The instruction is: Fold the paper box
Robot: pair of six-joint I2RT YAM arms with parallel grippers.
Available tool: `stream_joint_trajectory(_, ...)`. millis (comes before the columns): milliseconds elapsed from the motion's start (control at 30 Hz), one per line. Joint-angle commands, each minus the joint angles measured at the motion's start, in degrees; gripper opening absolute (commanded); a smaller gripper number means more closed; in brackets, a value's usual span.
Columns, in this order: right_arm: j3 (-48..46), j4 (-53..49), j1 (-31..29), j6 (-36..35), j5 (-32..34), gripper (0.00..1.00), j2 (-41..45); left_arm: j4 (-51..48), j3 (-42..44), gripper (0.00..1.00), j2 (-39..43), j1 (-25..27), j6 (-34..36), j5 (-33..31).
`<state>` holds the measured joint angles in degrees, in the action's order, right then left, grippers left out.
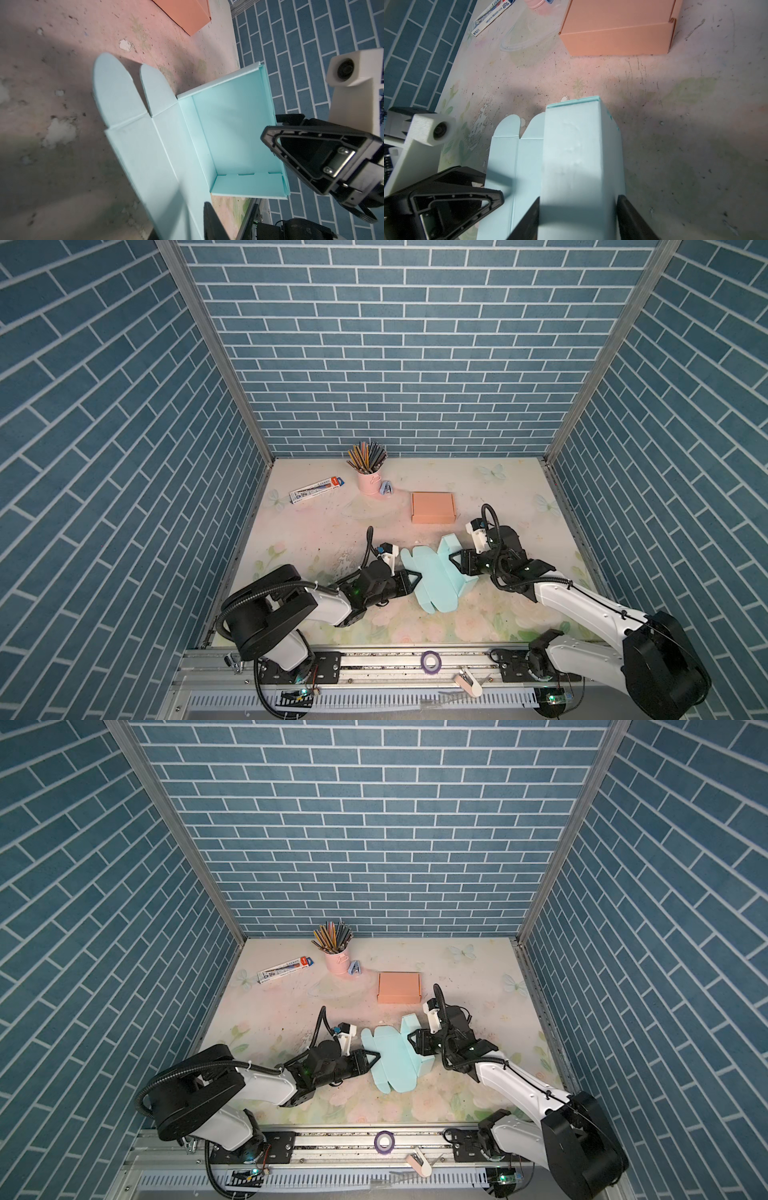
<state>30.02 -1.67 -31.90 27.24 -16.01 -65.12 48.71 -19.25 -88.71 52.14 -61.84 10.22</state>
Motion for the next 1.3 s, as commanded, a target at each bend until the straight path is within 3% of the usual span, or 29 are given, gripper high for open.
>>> stream_joint_trajectory(0,-0.6,-1.3,0.0,0.9,-0.2,0.56,1.6,0.3,-0.7,0.21,0.8,0.3,-0.2,-0.4)
stream_joint_trajectory(200,-1.0,-1.8,0.0,-0.6,-0.9,0.61,4.6,1.0,0.2,0.13,1.0,0.3,-0.8,-1.0)
stream_joint_trajectory(467,-4.8,0.6,0.0,-3.4,-2.0,0.8,17.5,-8.1,-0.8,0.08,6.4,-0.5,0.8,-2.3)
stream_joint_trajectory(600,-6.3,-0.6,0.0,-5.1,0.2,0.83,22.4,-21.2,-3.8,0.07,14.1,-1.3,6.7,-2.1)
stream_joint_trajectory(767,-10.4,4.8,0.0,-5.1,-2.1,0.83,29.5,-49.5,-14.0,0.06,25.3,-2.3,21.0,-2.6)
stream_joint_trajectory(933,-15.2,16.0,0.0,-6.0,-5.6,0.83,35.6,-69.2,-26.3,0.08,25.9,-4.0,33.7,1.1)
stream_joint_trajectory(1100,-15.7,29.0,-0.1,-9.9,-9.8,0.83,31.4,-83.5,-36.3,0.07,23.1,-4.2,42.2,-0.8)
stream_joint_trajectory(1267,-14.5,42.7,-0.2,-14.8,-16.5,0.83,19.5,-95.5,-46.3,0.07,18.4,-4.6,50.7,-0.5)
